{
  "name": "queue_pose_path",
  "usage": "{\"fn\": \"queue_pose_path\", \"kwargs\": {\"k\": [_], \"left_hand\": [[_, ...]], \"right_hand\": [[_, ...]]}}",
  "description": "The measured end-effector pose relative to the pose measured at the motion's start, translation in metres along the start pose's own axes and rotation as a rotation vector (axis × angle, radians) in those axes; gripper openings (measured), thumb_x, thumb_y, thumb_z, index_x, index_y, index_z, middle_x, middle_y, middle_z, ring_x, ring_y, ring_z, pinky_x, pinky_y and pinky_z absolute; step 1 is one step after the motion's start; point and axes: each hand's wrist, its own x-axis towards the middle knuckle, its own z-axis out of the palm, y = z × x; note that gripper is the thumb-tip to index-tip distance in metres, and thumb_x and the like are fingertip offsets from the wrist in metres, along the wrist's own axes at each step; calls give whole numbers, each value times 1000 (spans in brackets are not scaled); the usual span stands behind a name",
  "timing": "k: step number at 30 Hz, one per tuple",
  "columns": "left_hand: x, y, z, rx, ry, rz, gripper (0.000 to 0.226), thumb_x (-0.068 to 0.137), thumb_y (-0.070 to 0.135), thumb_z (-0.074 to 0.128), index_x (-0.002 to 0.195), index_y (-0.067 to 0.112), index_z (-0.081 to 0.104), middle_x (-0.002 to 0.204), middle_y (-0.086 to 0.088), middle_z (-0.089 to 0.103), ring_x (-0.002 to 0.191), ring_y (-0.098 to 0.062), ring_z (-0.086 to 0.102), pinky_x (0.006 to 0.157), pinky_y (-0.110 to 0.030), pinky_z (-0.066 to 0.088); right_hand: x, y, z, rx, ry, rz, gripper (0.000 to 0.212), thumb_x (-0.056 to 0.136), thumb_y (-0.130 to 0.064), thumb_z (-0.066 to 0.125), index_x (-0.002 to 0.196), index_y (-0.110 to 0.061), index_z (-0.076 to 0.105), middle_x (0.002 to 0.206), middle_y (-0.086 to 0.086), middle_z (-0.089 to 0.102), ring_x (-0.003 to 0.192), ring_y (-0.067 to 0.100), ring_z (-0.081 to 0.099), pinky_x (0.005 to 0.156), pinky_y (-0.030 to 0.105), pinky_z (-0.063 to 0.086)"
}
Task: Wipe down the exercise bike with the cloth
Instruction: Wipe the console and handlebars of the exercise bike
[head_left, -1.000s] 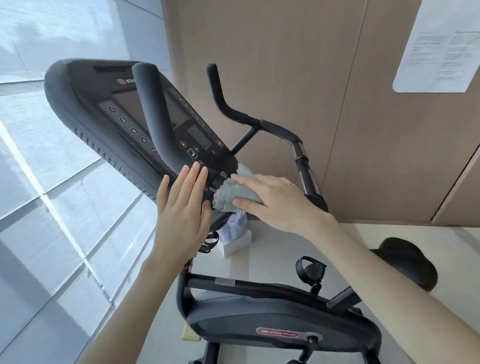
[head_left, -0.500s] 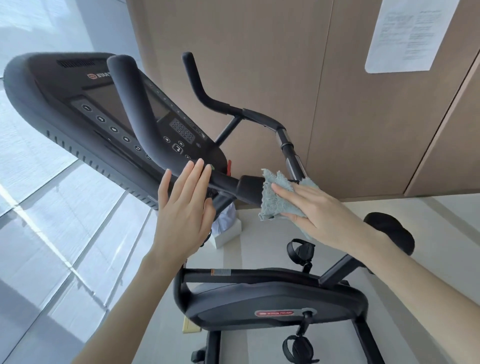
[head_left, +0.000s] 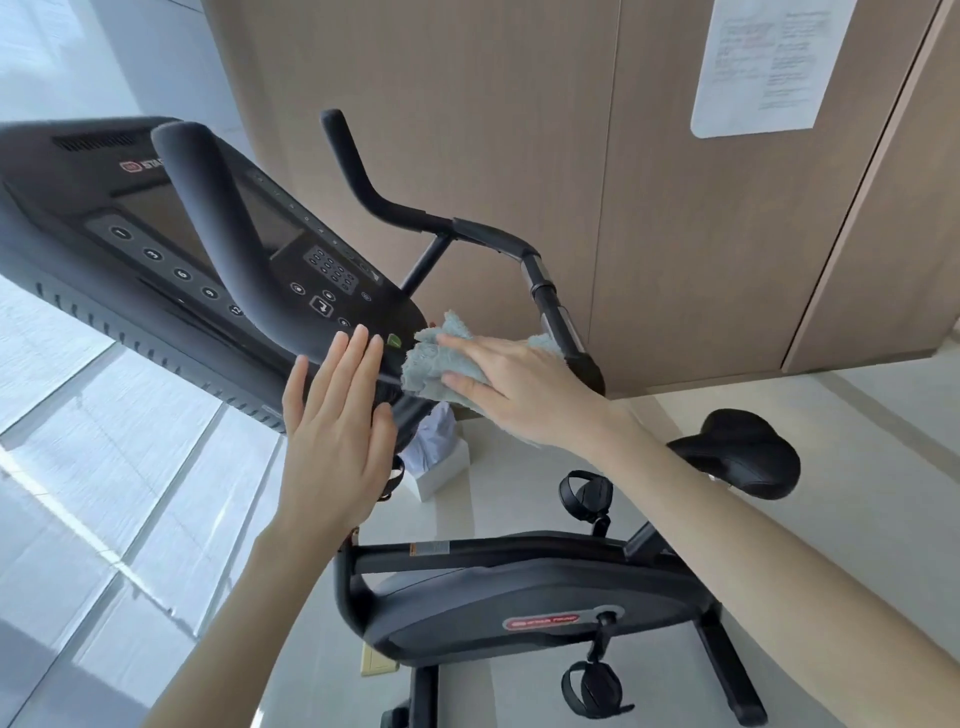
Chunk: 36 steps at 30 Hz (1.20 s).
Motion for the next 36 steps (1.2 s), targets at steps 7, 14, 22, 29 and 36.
{"fn": "queue_pose_path", "kwargs": {"k": [7, 14, 22, 29, 36], "left_hand": [[-7, 41, 7, 111, -38, -31, 54, 94, 24, 24, 140, 1, 41, 148, -14, 38, 140, -24, 29, 118, -50, 7], [-11, 71, 18, 215, -41, -144, 54, 95, 25, 24, 141, 2, 40, 148, -13, 38, 140, -24, 30, 118, -47, 5], [-12, 76, 23, 333, -50, -224, 53, 95, 24, 25, 144, 8, 36, 151, -8, 35, 142, -16, 27, 118, -46, 5], [-22, 87, 14, 385, 54, -349, 56, 94, 23, 25, 147, 7, 25, 154, -9, 28, 144, -18, 19, 119, -42, 4], [-18, 87, 12, 429, -11, -313, 55, 94, 23, 26, 146, 5, 29, 153, -10, 30, 144, -20, 21, 118, -45, 8]], "right_hand": [[-29, 41, -7, -21, -10, -189, 53, 95, -41, 44, 141, -14, 40, 136, 11, 53, 125, 26, 49, 104, 41, 35], [-76, 120, -15, 136, -7, -232, 47, 93, -22, 56, 137, -11, 45, 131, 14, 55, 126, 25, 47, 108, 26, 25], [-34, 123, -36, 623, 76, -123, 44, 96, -39, 43, 132, -14, 51, 102, 0, 67, 89, 3, 62, 72, 6, 44], [22, 48, -11, 438, -161, -329, 45, 97, -43, 42, 138, -24, 42, 133, 2, 54, 118, 26, 52, 95, 38, 40], [26, 57, -2, 344, -228, -296, 47, 97, -52, 31, 138, -29, 36, 130, 0, 52, 113, 25, 52, 88, 38, 40]]}}
